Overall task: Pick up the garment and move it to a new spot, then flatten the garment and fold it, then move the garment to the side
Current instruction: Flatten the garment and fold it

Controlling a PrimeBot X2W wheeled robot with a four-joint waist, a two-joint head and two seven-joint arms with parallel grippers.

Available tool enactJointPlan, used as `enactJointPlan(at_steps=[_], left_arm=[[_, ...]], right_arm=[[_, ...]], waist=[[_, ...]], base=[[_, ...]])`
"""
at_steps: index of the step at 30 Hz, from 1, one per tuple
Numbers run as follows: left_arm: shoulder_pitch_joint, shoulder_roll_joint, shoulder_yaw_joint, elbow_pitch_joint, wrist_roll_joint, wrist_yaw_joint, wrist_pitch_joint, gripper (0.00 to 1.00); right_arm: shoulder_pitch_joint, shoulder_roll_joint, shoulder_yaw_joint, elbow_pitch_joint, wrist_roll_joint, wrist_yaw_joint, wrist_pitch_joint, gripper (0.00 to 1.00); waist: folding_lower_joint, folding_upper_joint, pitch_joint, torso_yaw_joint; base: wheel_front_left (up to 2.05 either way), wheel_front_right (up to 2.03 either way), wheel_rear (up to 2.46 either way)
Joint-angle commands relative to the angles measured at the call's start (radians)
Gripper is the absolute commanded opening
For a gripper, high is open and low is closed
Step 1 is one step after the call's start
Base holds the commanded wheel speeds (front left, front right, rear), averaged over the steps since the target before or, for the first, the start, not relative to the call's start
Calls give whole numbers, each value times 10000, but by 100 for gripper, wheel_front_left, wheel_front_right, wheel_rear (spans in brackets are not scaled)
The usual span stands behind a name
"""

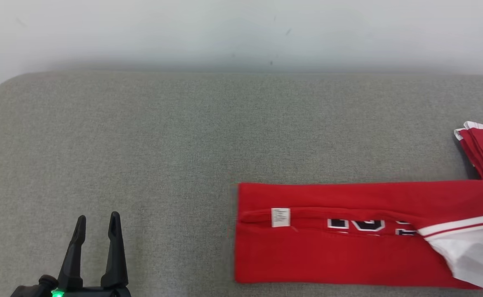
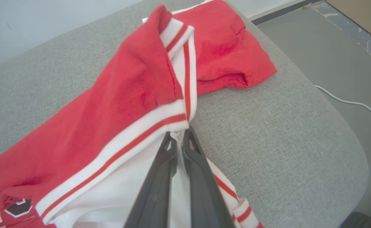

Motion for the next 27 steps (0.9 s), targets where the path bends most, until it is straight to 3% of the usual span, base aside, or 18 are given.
enactJointPlan(at_steps=[1, 6, 10, 17, 22, 27], left_arm=[[82, -34, -4, 10, 34, -18, -36, 100], [174, 18, -118, 22, 75, -18, -36, 100], [171, 47, -173, 66, 63, -18, -36, 100], [115, 131, -175, 150, 44, -18, -36, 100], [-23, 203, -287, 223, 13, -18, -36, 100], [-82, 298, -493, 354, -31, -18, -36, 100]], right_arm=[[58, -32, -164, -229, -115, 1, 29, 0], [197, -28, -149, -764, -220, 2, 270, 0], [305, -15, 580, -851, 274, 2, 522, 0], [706, -15, 3262, -565, 1648, 2, 478, 0], [538, -29, 5331, 343, 2546, 2, 14, 0], [12, -25, 6659, 1572, 3059, 2, -527, 0]], waist=[[-1, -1, -61, -63], [-1, -1, -167, -141], [-1, -1, -245, -159], [-1, -1, -331, -174], [-1, -1, -337, -135], [-1, -1, -412, 29]], base=[[0, 0, 0], [0, 0, 0], [0, 0, 0], [0, 0, 0], [0, 0, 0], [0, 0, 0]])
